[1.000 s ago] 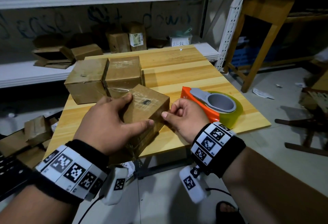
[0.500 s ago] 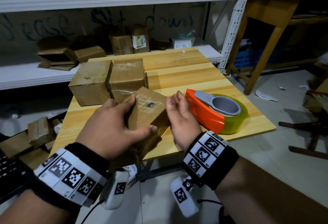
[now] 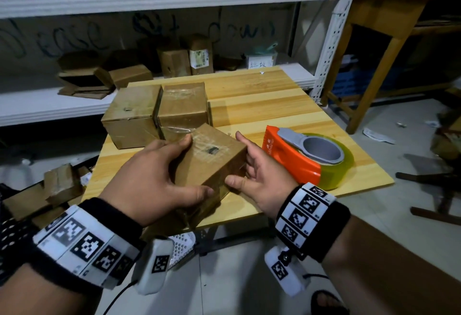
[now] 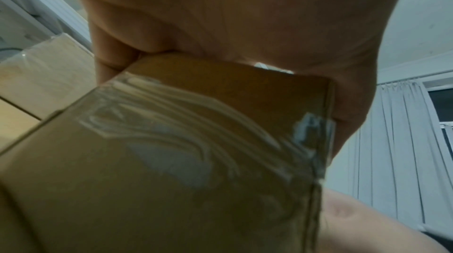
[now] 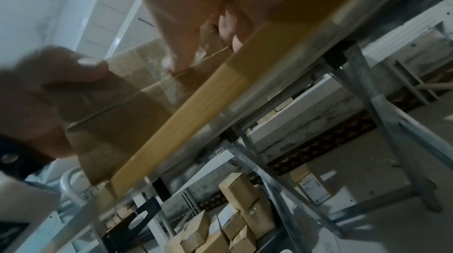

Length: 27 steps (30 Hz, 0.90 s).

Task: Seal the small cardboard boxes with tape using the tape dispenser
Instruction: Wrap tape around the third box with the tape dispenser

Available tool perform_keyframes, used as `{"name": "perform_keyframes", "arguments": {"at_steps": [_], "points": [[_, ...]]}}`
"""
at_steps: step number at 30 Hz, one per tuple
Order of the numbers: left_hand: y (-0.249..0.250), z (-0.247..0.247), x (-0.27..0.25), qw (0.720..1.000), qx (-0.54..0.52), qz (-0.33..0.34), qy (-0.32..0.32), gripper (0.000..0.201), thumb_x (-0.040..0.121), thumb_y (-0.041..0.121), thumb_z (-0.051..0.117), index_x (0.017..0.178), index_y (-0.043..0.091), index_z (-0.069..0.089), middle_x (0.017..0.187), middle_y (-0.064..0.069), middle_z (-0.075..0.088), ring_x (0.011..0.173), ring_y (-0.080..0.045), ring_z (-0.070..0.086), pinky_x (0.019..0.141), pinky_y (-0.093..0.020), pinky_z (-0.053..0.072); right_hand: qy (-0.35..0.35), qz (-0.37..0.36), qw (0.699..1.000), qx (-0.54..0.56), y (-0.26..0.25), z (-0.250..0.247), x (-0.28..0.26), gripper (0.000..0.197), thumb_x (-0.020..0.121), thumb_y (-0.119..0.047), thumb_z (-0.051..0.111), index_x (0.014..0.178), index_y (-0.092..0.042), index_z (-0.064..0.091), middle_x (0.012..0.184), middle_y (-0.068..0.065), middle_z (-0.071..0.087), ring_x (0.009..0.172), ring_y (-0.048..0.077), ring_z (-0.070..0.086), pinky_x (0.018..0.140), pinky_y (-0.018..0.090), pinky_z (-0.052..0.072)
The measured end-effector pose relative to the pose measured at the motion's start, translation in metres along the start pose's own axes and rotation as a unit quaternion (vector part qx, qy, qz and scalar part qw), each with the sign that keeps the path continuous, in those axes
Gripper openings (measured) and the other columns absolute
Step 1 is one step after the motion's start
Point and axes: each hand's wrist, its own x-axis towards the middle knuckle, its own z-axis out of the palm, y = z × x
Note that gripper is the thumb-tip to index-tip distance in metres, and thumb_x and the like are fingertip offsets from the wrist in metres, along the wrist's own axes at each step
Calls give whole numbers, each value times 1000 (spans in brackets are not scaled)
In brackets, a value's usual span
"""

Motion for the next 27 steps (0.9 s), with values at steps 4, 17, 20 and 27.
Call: {"name": "perform_keyframes", "arguments": {"at_steps": [4,17,20,27], "points": [[-2,1,-1,1000,1,8,1,132,44,91,60,162,38,31,139,11,47,121,-13,50,99,-32,49,-6,6,998,-63,-6,-1,0,103,96,15,52,162,-47,5,168,-11,32,152,3,32,126,38,34],[-3,4,1,1000,14,12,11,130,47,92,54,162,35,32,146,8,47,130,-15,49,106,-36,47,-17,-161,911,-380,-31,-2,0,76,93,-3,53,160,-35,37,173,-15,13,160,8,4,124,18,4],[-2,4,1,1000,17,9,12,130,47,92,53,162,36,32,145,8,48,130,-16,50,106,-36,47,-11,-176,925,-336,-27,-7,0,72,89,-1,54,153,-34,50,171,-13,25,159,9,16,130,31,18],[-3,4,2,999,30,7,10,129,46,92,52,161,38,32,143,7,49,128,-17,51,102,-33,47,11,-208,938,-277,-20,-11,-2,62,84,-7,50,139,-33,66,161,-7,46,153,10,35,125,41,35]]}}
